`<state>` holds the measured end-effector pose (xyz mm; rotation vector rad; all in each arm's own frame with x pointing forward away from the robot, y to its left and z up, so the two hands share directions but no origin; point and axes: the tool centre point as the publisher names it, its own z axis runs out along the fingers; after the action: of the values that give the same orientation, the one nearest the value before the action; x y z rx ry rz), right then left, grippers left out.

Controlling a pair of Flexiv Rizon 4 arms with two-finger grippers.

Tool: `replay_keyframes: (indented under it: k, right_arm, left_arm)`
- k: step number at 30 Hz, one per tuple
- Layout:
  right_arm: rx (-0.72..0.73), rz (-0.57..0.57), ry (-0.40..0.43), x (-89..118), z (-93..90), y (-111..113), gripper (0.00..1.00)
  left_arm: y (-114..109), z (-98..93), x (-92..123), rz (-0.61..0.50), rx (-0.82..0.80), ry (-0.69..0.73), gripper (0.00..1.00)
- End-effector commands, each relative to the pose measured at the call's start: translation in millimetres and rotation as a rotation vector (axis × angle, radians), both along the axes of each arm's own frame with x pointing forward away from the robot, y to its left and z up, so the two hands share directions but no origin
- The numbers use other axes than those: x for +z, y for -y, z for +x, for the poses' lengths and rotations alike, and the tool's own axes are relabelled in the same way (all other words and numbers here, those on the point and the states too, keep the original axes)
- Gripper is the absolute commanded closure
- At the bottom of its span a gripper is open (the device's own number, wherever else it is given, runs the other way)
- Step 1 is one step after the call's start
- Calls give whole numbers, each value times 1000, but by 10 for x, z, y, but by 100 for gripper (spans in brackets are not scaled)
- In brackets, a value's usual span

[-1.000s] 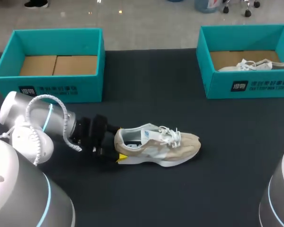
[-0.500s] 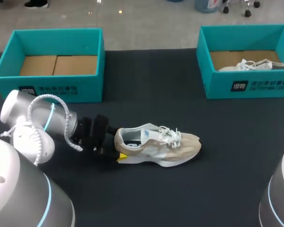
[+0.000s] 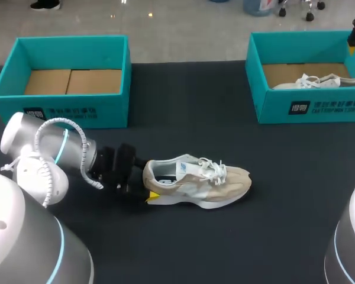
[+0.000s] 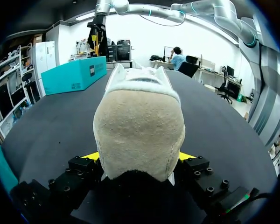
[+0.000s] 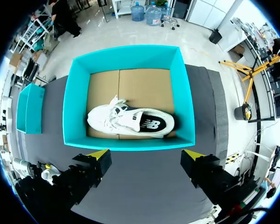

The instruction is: Take the shoe out of the shoebox, open the shoe tongue, remove and reinsert the insole, then place the shoe into the shoebox

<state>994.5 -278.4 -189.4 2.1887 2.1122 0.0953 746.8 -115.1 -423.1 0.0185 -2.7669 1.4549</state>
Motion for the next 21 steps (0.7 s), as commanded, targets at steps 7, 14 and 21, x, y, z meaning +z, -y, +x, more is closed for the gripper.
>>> replay_keyframes:
  k: [7, 14, 21]
  right_arm:
    - [-121, -64, 30, 21, -261, -631, 0]
    - [-165, -30, 15, 21, -457, -776, 0]
    - [-110, 53, -16, 27, -609, -929, 0]
  left_arm:
    - [9, 2, -27, 4, 2, 1, 100]
    - [9, 2, -27, 4, 2, 1, 100]
    - [9, 2, -27, 4, 2, 1, 100]
